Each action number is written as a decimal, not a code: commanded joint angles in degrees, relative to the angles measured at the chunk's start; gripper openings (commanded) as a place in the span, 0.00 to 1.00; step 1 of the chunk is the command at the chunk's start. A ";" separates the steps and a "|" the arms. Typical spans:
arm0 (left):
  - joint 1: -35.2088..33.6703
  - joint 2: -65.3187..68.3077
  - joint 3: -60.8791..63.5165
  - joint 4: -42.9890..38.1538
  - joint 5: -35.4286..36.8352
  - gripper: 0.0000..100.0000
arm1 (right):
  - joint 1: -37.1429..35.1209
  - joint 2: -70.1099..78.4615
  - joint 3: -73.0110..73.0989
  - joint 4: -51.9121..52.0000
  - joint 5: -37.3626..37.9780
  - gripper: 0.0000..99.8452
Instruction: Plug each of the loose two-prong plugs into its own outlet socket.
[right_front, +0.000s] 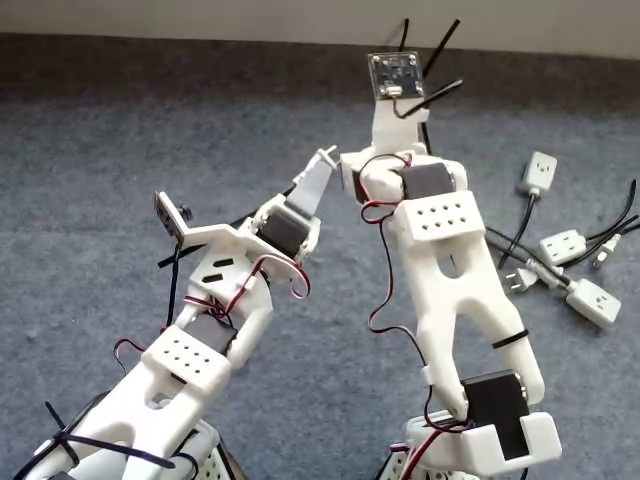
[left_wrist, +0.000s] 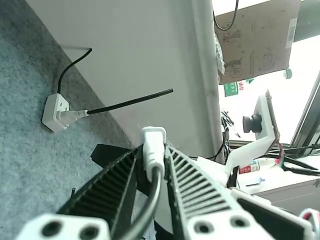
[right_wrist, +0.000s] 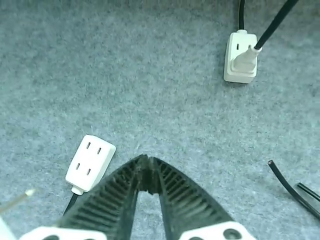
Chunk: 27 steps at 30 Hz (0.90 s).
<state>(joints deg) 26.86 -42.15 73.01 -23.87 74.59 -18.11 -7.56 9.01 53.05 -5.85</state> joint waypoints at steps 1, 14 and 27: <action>3.03 -0.13 0.13 -0.09 -0.53 0.01 | -0.57 -2.42 -4.62 -2.07 0.53 0.01; -0.31 -0.13 0.84 -0.09 -0.62 0.01 | 2.42 -2.95 -4.26 -0.84 0.62 0.01; -9.71 0.04 -18.51 37.19 -5.19 0.01 | 20.97 -2.86 -3.82 15.60 0.26 0.01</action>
<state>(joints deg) 18.24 -41.89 62.55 -1.54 70.02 -0.09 -7.91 6.99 65.10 -5.85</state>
